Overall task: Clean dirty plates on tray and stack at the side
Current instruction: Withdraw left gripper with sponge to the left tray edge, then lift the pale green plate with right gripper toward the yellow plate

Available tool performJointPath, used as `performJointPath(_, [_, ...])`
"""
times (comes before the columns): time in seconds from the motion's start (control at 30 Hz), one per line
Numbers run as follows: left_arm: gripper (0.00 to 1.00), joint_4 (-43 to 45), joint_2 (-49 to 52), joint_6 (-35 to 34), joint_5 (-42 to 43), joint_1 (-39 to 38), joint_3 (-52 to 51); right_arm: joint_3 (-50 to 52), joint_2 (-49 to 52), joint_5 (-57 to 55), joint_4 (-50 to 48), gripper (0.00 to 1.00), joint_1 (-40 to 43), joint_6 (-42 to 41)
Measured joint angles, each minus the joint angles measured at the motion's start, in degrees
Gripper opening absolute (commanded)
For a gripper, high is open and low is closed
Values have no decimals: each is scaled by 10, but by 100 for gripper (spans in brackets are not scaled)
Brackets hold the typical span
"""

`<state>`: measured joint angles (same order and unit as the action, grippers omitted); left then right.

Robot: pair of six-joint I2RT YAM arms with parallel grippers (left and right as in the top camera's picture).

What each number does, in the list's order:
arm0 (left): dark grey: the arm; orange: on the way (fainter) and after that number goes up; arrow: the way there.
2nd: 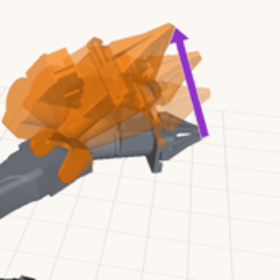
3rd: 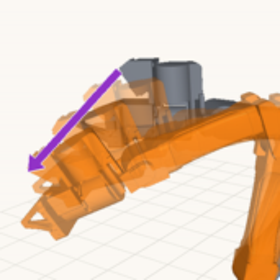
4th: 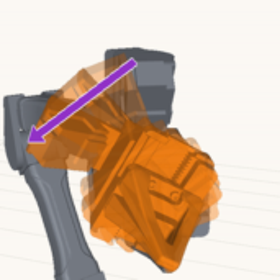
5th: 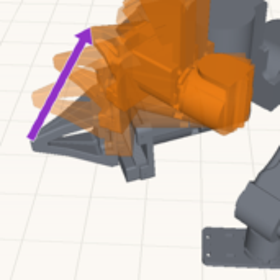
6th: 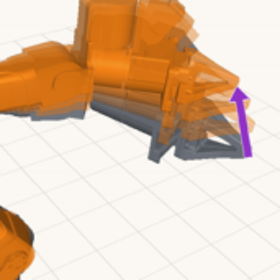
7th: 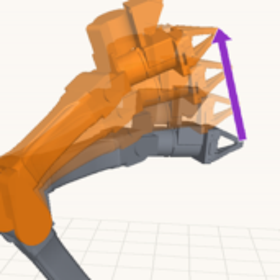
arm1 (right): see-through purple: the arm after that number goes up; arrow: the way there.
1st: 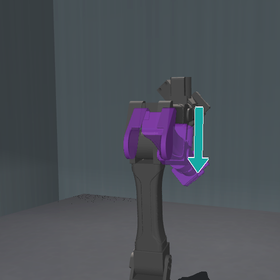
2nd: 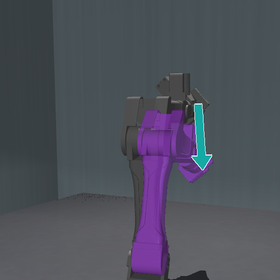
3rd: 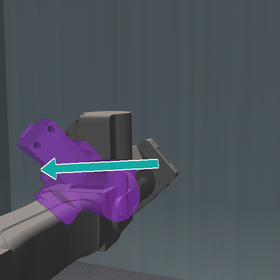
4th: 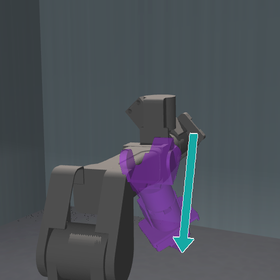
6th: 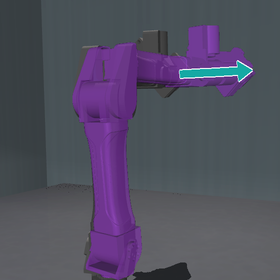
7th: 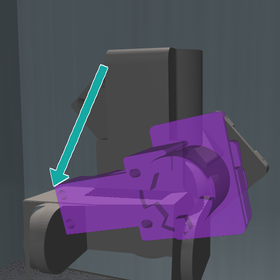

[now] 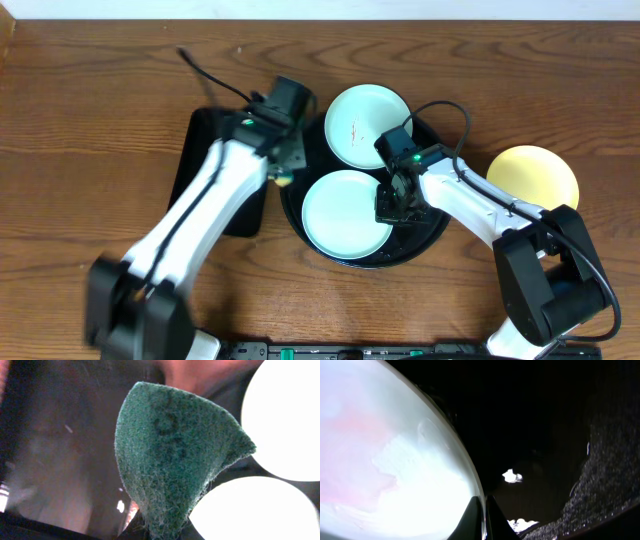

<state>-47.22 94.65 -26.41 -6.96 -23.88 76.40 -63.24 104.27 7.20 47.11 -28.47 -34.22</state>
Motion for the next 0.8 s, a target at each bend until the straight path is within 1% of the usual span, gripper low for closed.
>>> performJointPath(0.07, [8, -2, -56, 15, -7, 7, 8, 0, 0, -2, -1, 1, 0, 12])
performJointPath(0.13, [7, -2, -88, 23, -9, 15, 9, 0, -1, -5, -2, 1, 0, 24])
performJointPath(0.23, [8, -4, -108, 29, -11, 29, 9, 1, -16, -19, 1, 1, 0, 37])
performJointPath(0.33, [8, -6, -101, 32, -1, 35, 9, 2, -60, -49, 13, 1, 0, 45])
performJointPath(0.53, [7, -6, -69, 37, 42, 35, 9, 2, -183, -145, 43, 1, 0, 55])
performJointPath(0.67, [7, -6, -42, 38, 65, 35, 9, 2, -227, -211, 64, 1, 0, 64])
performJointPath(0.8, [7, -6, -20, 39, 73, 35, 9, 2, -248, -274, 83, 1, 0, 67])
